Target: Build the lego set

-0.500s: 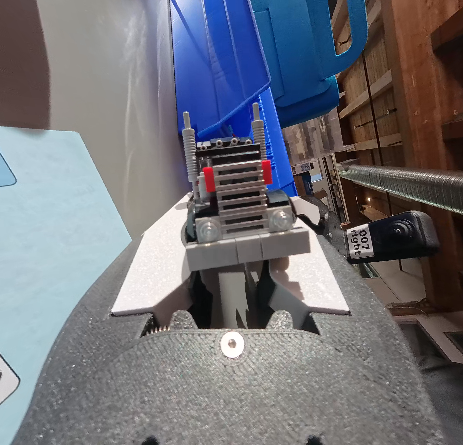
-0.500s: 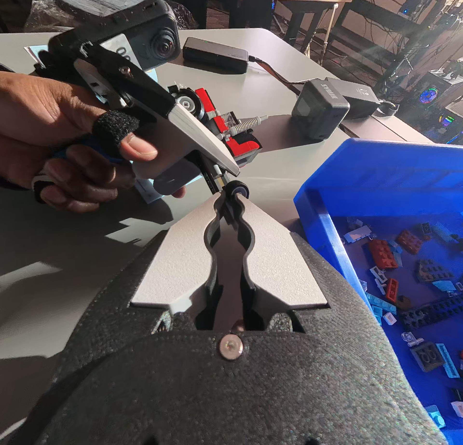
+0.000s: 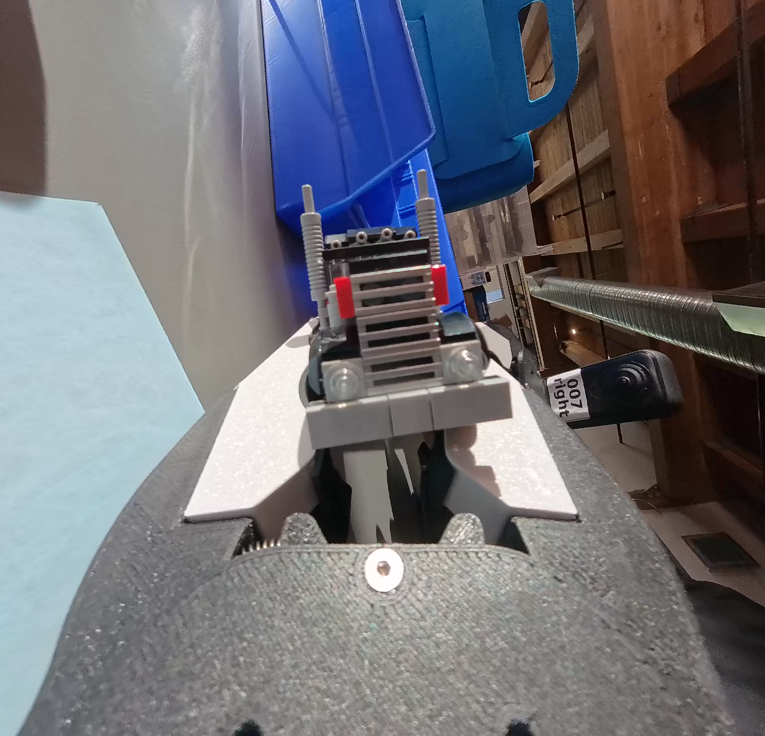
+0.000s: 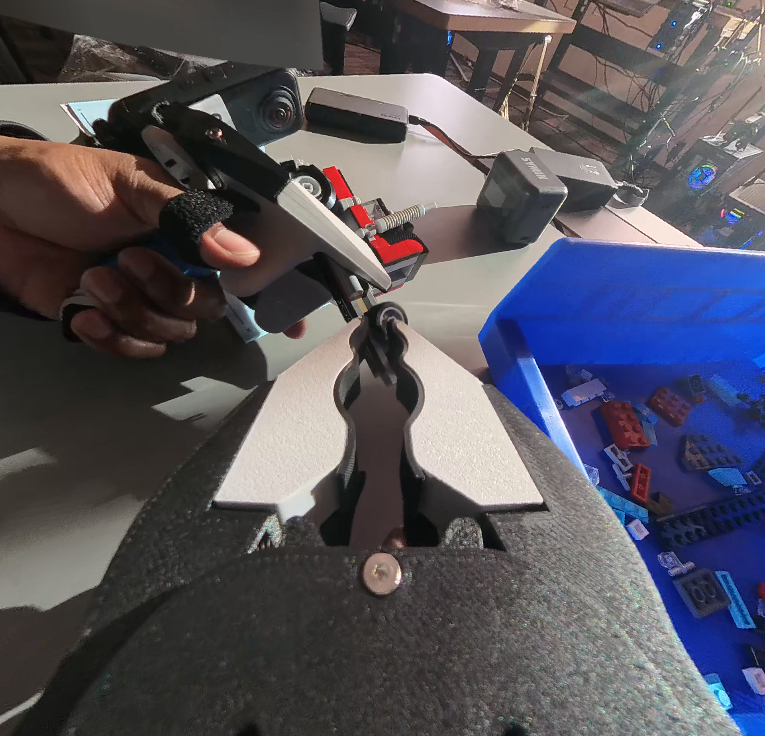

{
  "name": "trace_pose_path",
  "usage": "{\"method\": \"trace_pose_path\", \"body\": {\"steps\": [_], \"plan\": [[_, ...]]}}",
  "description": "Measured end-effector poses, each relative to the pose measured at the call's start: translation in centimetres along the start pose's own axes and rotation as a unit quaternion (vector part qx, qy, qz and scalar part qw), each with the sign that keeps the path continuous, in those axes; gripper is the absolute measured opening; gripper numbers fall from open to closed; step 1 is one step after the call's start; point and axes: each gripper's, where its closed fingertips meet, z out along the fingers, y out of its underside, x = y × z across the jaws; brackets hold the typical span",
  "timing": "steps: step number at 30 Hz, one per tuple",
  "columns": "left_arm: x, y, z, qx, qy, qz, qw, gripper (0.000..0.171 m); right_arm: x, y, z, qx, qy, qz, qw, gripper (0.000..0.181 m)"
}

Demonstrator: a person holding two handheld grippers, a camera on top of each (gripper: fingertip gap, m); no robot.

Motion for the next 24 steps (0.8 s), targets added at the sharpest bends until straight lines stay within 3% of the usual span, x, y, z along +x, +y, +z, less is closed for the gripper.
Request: {"method": "trace_pose_path", "body": {"steps": [24], "plan": [[-0.18,0.2,0.13,-0.005,0.012,-0.042,0.999,0.052,0.43,0.56,-0.29,0.008,-0.007,0.009,1.0,0.022]]}}
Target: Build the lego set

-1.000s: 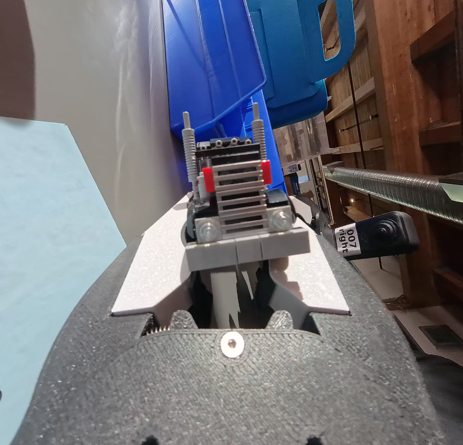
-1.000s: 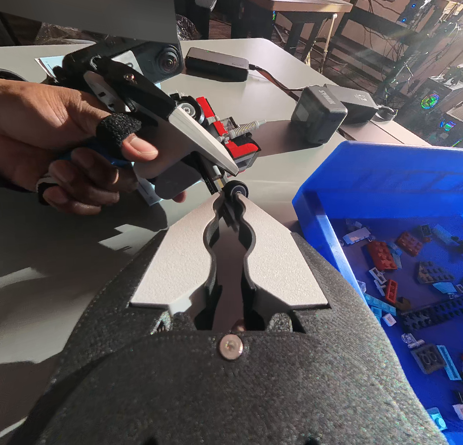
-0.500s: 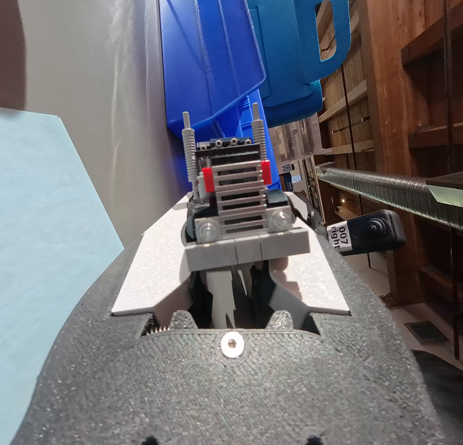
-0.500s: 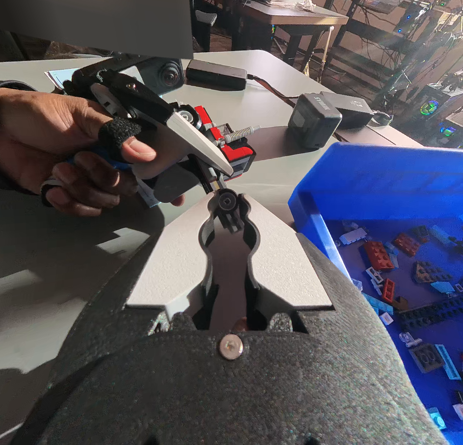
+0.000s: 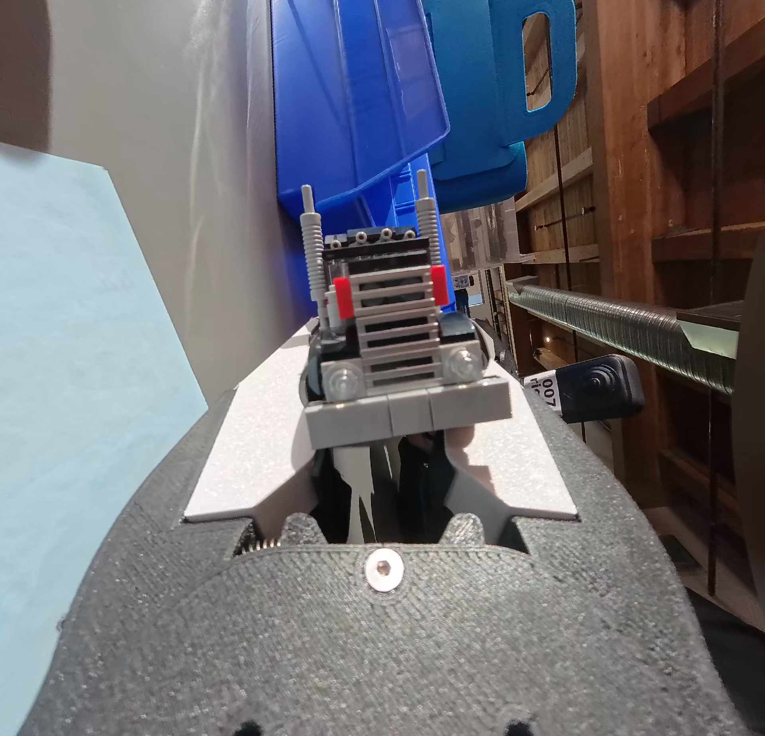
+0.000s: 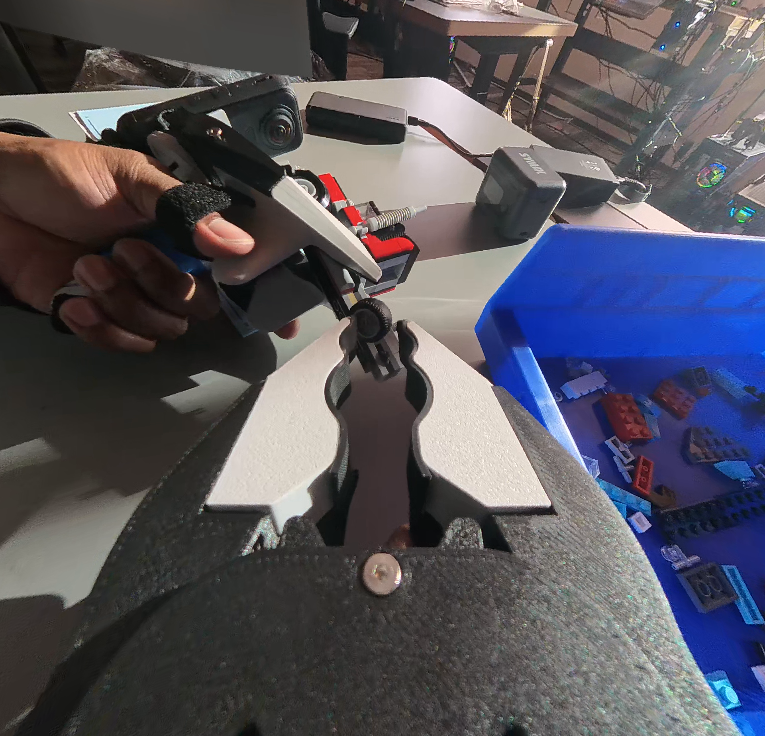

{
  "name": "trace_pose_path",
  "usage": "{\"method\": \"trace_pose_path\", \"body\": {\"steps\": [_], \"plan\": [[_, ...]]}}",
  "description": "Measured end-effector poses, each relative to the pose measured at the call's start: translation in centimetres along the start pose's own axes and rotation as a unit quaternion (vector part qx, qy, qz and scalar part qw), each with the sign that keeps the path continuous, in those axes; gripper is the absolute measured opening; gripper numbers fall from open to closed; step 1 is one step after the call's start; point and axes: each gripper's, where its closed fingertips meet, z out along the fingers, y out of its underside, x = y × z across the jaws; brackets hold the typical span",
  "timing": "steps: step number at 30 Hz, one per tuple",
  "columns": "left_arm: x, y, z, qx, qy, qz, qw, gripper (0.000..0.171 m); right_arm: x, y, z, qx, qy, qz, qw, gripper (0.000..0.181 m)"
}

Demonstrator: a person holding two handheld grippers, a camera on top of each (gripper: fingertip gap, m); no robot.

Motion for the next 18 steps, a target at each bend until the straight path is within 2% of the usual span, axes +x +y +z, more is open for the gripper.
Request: {"method": "trace_pose_path", "body": {"steps": [18], "plan": [[0.09,0.27,0.12,-0.004,0.007,-0.01,1.0,0.052,-0.02,0.23,0.02,0.01,-0.013,0.012,1.0,0.026]]}}
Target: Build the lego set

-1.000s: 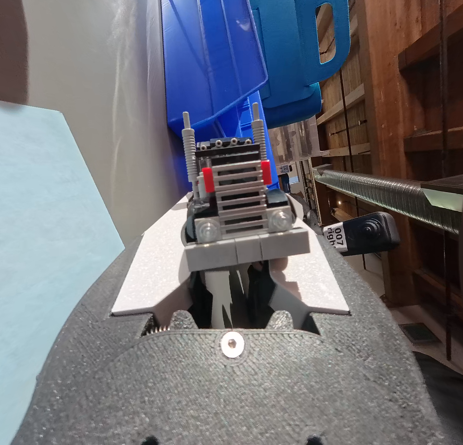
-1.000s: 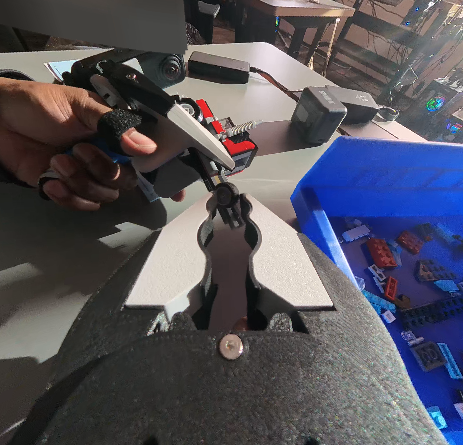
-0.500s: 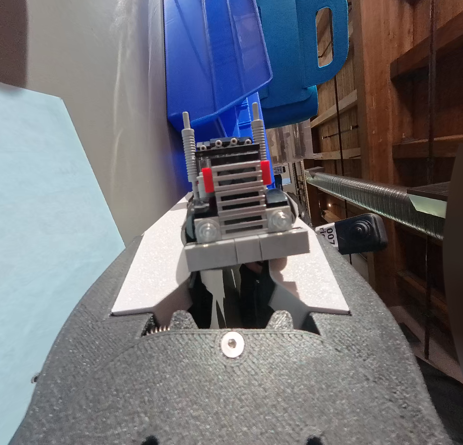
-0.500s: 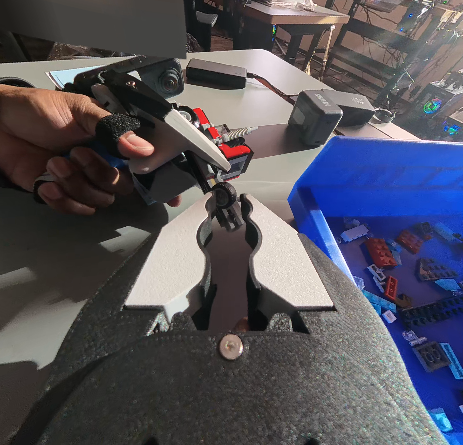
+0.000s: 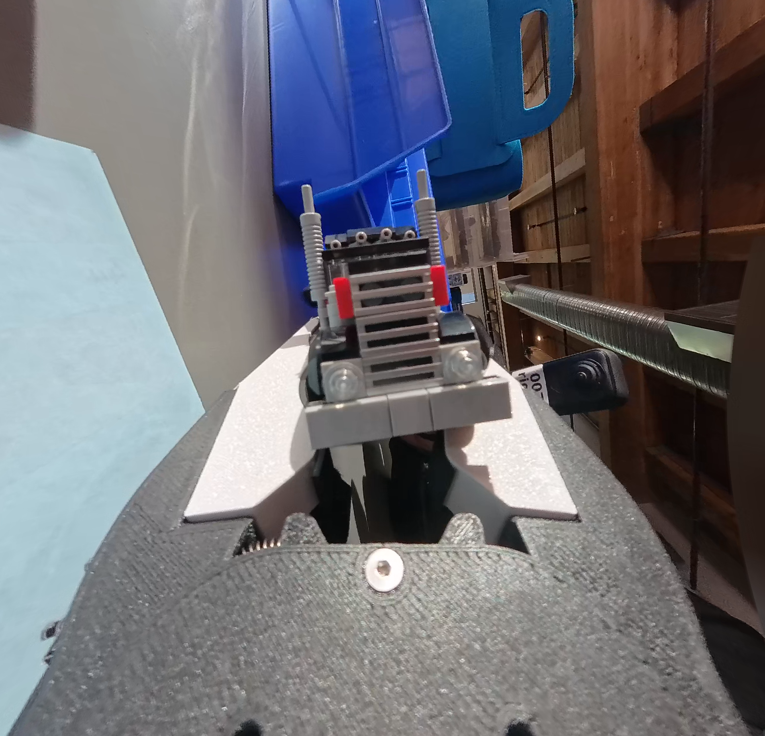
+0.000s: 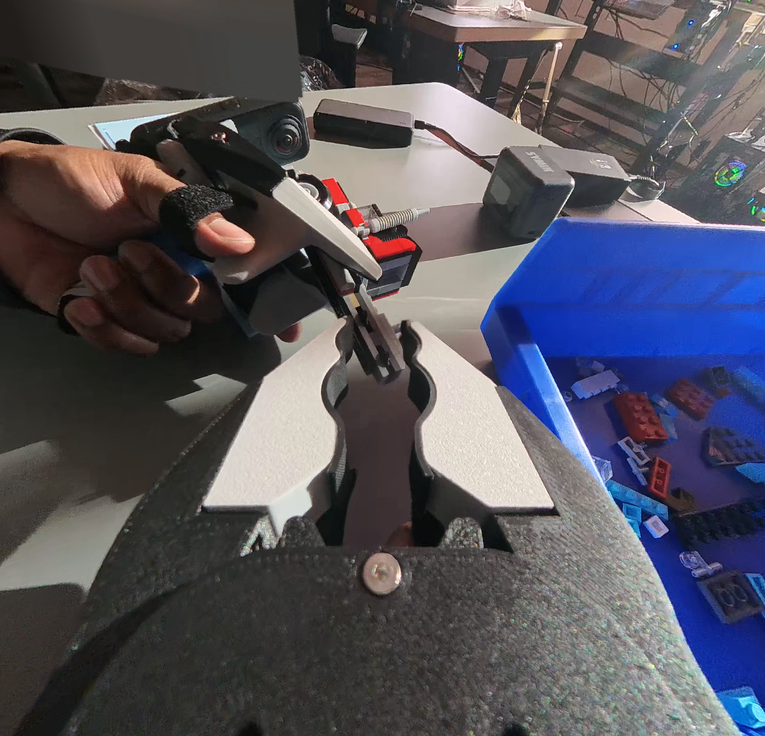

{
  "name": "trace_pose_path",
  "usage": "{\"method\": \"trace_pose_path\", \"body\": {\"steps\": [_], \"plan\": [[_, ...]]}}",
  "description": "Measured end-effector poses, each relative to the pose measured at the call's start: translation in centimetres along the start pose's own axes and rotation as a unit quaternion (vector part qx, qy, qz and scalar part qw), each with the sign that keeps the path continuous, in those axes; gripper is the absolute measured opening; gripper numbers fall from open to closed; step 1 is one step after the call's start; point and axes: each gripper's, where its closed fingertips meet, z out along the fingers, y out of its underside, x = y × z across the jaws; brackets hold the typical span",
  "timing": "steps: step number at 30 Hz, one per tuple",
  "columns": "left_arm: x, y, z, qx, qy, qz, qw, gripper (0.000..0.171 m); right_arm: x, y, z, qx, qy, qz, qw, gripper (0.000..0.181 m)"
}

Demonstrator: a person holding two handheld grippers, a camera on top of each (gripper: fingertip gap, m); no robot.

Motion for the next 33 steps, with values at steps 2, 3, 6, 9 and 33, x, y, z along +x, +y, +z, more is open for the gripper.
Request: {"method": "trace_pose_path", "body": {"steps": [2,3,6,9,33], "plan": [[0.0,0.0,0.0,0.0,0.0,0.0,1.0,0.052,0.2,-0.1,-0.1,0.005,0.001,0.009,1.0,0.027],[0.0,0.0,0.0,0.001,-0.001,0.001,1.0,0.051,0.4,-0.1,-0.1,0.006,0.004,0.016,1.0,0.028],[0.0,-0.2,-0.2,0.005,-0.006,0.008,1.0,0.051,1.2,0.0,-0.3,0.005,0.016,0.038,0.999,0.029],[0.0,-0.8,-0.5,0.015,-0.015,0.023,1.0,0.052,2.3,0.6,-0.3,-0.01,0.044,0.049,0.998,0.029],[0.4,-10.0,-6.4,0.164,-0.015,0.028,0.986,0.053,6.5,4.2,6.6,-0.217,0.254,0.091,0.938,0.028]]}}
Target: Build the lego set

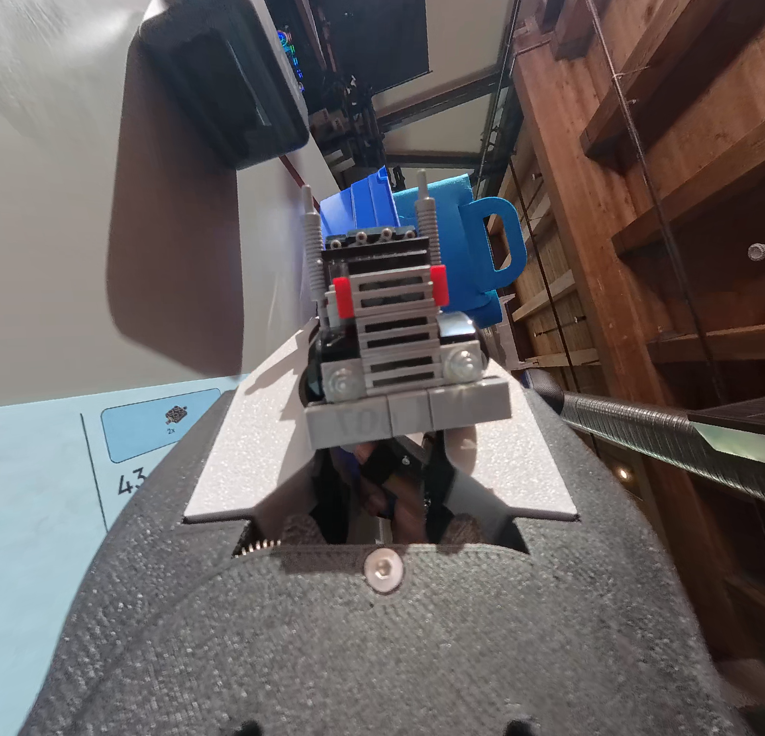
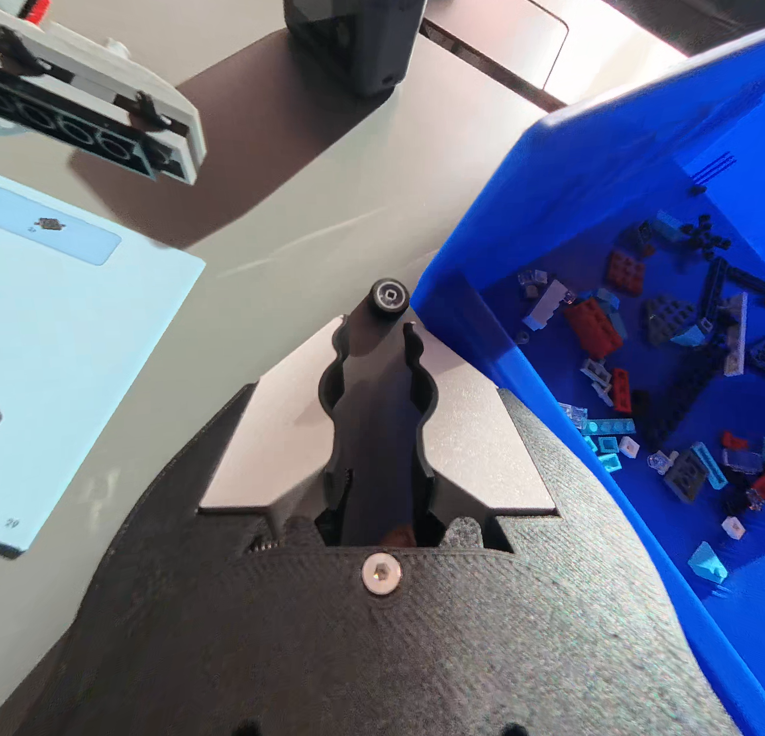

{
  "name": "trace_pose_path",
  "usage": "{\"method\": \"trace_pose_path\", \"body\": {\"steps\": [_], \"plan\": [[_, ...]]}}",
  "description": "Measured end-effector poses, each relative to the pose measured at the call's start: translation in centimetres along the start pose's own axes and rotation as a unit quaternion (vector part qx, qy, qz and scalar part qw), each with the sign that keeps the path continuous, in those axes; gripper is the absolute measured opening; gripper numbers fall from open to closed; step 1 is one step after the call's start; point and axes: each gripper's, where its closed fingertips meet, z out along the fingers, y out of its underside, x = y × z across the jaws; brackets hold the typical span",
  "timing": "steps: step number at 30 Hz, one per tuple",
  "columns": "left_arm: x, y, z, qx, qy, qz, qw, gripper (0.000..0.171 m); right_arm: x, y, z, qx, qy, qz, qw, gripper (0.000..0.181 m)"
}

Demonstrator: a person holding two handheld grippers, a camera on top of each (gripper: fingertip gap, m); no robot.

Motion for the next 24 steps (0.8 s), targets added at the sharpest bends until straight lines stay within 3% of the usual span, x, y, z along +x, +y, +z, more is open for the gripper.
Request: {"method": "trace_pose_path", "body": {"steps": [9,17,21,24], "plan": [[0.6,0.4,0.2,-0.012,0.02,-0.022,0.999,0.053,0.6,-0.4,1.4,-0.021,0.013,0.007,1.0,0.038],[0.0,1.0,0.4,-0.02,0.017,-0.044,0.999,0.054,0.4,-0.8,2.2,-0.021,-0.009,-0.012,1.0,0.024],[-0.4,1.6,0.6,-0.025,0.011,-0.046,0.999,0.052,-0.8,-2.2,0.0,0.054,-0.06,-0.033,0.996,0.023],[-0.8,2.3,0.9,-0.032,0.004,-0.046,0.998,0.052,-1.1,-3.9,-3.3,0.134,-0.103,-0.041,0.985,0.023]]}}
